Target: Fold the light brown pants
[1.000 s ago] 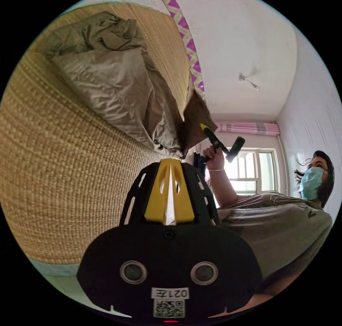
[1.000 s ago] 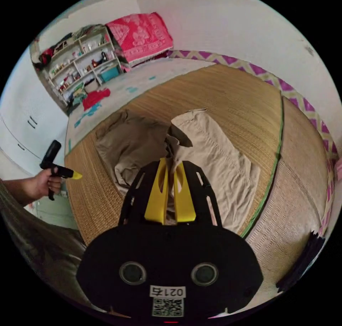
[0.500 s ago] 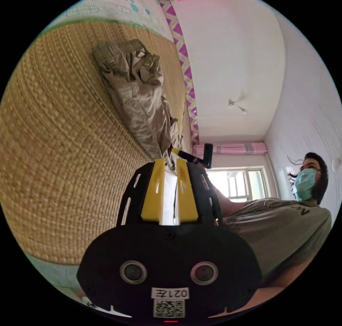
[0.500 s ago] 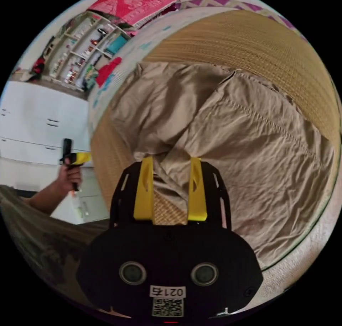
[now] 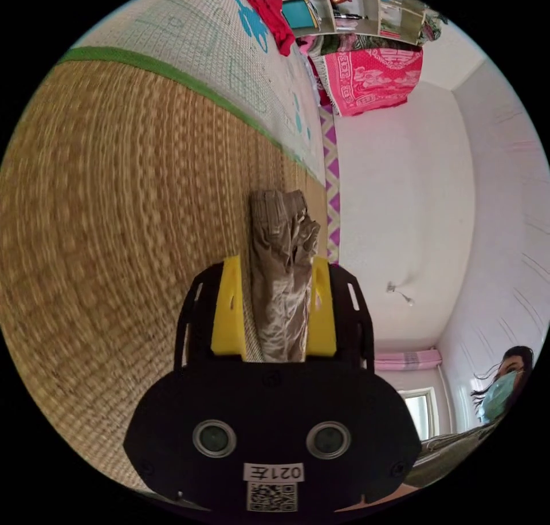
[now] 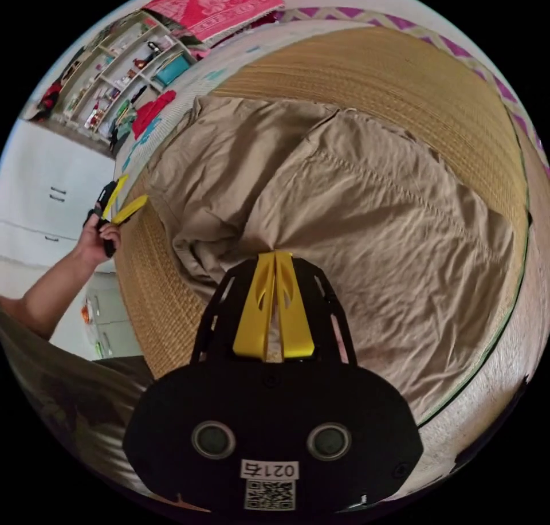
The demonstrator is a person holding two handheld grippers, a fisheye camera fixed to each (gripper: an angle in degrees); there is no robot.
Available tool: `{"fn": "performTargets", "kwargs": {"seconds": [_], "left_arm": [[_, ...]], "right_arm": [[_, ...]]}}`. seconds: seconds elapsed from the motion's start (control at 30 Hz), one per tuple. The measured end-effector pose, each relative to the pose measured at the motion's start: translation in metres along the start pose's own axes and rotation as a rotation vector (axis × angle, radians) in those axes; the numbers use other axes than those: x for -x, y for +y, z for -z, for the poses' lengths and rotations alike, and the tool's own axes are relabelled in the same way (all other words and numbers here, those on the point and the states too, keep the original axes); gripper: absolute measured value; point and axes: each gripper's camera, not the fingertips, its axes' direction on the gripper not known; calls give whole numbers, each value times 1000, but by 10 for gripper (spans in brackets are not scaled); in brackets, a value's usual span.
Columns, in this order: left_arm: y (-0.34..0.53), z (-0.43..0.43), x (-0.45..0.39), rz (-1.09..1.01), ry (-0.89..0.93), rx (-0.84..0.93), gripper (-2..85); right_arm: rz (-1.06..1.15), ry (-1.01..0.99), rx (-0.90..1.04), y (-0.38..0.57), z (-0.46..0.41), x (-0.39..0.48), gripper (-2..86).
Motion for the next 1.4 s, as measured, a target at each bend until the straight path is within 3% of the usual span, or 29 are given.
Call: {"fn": "performTargets", "kwargs": {"seconds": [0.2,0.3,0.43,0.63,0.7,0.87,1.0,1.13,1.4], "left_arm": [[-38,-39,-32,-16,70,84,137],[-54,-62,-64,11,3,151,86],[-55,-60,-118,-13,51,102,40],[-8,-61,-352,-529,68,146,26],[55,-77,-463,-797,68,209,26],[238,-159,-599,-1296,-69,416,35],[389,-270,-584,-1540,-319,654,42],[462,-357,-509,-1637,-562,922,48],[427,-328,-570,-1543,-395,633,48]], "right_arm": [[-43,-23,-110,68,92,-48,-8],[-108,-24,-103,116,121,-76,-7],[-211,5,-106,187,152,-111,-7],[-384,3,-179,300,193,-153,-6],[-412,-5,-193,330,200,-161,-6],[-445,-16,-213,395,205,-181,-6],[-503,-72,-242,447,203,-206,-6],[-552,-102,-254,493,202,-226,-7],[-600,-124,-235,557,193,-248,-7]]}}
